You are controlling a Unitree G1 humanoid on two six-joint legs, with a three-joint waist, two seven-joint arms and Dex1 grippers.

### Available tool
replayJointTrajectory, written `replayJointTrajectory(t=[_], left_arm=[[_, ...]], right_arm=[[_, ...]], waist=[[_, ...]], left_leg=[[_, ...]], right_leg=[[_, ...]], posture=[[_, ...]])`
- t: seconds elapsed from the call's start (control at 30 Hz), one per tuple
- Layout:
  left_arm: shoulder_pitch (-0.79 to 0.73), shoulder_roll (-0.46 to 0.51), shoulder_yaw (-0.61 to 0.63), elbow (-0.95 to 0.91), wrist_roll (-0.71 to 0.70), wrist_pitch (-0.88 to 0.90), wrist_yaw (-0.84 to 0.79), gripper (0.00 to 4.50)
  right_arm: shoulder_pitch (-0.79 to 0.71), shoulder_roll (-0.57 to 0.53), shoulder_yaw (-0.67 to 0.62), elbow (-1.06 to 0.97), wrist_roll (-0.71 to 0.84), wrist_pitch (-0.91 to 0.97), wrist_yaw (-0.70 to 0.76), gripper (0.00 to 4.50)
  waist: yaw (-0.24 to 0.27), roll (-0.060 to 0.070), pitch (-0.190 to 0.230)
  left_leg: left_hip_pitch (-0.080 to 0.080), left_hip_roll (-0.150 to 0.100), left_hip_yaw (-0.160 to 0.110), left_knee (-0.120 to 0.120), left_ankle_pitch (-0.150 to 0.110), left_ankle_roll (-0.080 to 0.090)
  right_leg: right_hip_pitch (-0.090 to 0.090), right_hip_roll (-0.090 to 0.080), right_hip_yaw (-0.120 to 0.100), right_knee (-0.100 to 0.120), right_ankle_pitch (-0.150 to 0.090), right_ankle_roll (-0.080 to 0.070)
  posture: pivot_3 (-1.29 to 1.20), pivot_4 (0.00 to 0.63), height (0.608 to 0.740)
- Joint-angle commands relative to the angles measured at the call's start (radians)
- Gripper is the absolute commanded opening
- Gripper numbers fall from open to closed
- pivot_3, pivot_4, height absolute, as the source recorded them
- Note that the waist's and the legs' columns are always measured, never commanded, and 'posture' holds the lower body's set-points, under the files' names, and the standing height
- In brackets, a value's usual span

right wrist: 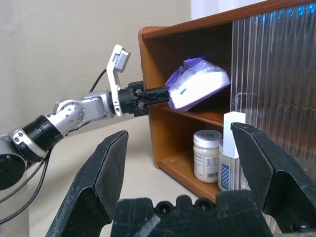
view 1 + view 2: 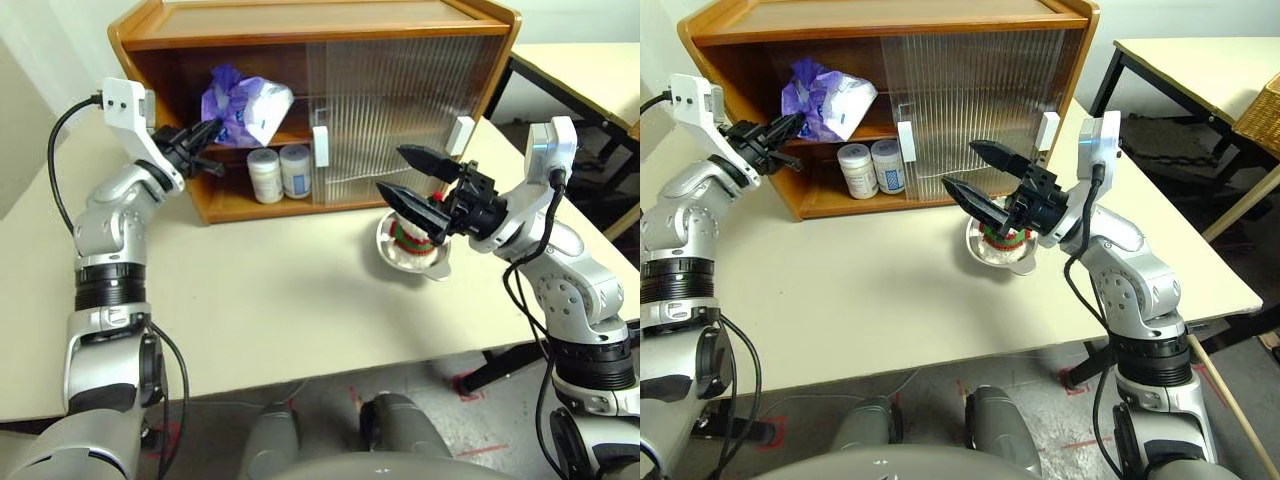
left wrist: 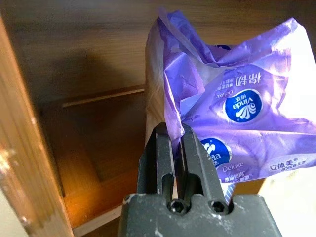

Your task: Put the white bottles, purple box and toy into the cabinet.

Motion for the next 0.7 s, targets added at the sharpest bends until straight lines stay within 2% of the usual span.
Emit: replayJointTrajectory(t=[0.03,0.27,0.7], left_arm=[[-0.023,-0.05,-0.007,-0.088,0.046,0.059,0.165,0.02],[-0.059,-0.165,0.006,-0.18,0.075,0.164,0.412,0.02],[-0.093,-0.214,0.002,-0.087,0.157,0.116,0.571,0.02]], right_arm=[[0.017,0.0,0.002,-0.013,-0.007,-0.015,-0.004,4.5],[0.024,0.002,0.001,-0.012,-0.008,-0.018,-0.006,4.5],[0.036,0.005,0.002,-0.021,-0.009,-0.027,-0.015,4.5]], waist=[[0.0,0.0,0.0],[0.001,0.0,0.0],[-0.001,0.0,0.0]], left_leg=[[0.0,0.0,0.0,0.0,-0.001,-0.001],[-0.001,-0.001,0.0,0.0,-0.001,-0.003],[0.0,-0.001,-0.001,0.0,-0.001,-0.004]], right_leg=[[0.0,0.0,0.0,0.0,0.0,0.0],[0.0,0.0,0.001,-0.001,0.0,0.001],[0.0,0.002,0.001,-0.001,0.001,0.001]], posture=[[-0.03,0.0,0.74],[-0.03,0.0,0.74],[-0.05,0.0,0.74]])
